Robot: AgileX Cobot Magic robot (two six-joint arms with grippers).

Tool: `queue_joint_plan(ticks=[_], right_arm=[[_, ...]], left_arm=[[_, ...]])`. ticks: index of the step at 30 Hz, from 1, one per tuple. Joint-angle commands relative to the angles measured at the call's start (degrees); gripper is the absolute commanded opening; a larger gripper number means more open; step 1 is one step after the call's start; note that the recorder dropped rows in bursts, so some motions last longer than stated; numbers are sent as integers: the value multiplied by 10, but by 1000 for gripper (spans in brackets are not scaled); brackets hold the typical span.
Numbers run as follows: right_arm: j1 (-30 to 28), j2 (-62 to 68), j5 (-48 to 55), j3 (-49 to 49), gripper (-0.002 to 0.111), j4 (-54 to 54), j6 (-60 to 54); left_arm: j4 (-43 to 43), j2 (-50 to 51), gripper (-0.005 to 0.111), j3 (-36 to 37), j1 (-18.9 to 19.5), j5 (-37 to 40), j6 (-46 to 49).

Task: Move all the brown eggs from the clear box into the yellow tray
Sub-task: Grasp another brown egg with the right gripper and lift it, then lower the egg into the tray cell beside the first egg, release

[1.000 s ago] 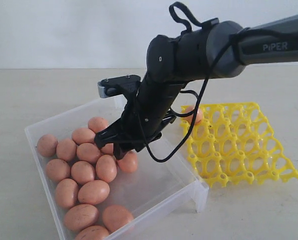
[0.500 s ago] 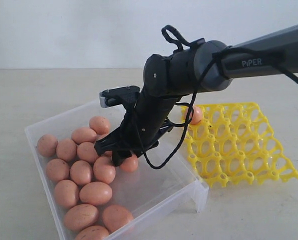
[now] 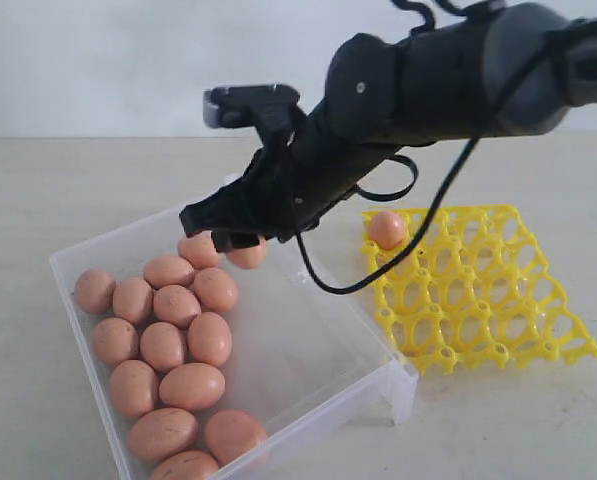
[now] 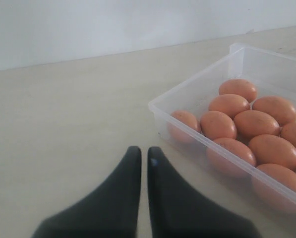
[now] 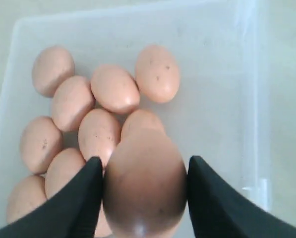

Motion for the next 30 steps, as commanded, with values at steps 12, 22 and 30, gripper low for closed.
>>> queue_joint_plan(ticks=[12,22,30], right_arm=[[-109,-277,-685,410,0,25,-31],[-294,-96,-561,311,0,-661,556],[-372,-47,-615,233,0,-993,864]], left_arm=[[-4,-2,4,2,-3,-3,1],[-4,-2,4,2,-3,-3,1],[-4,-2,4,2,-3,-3,1]])
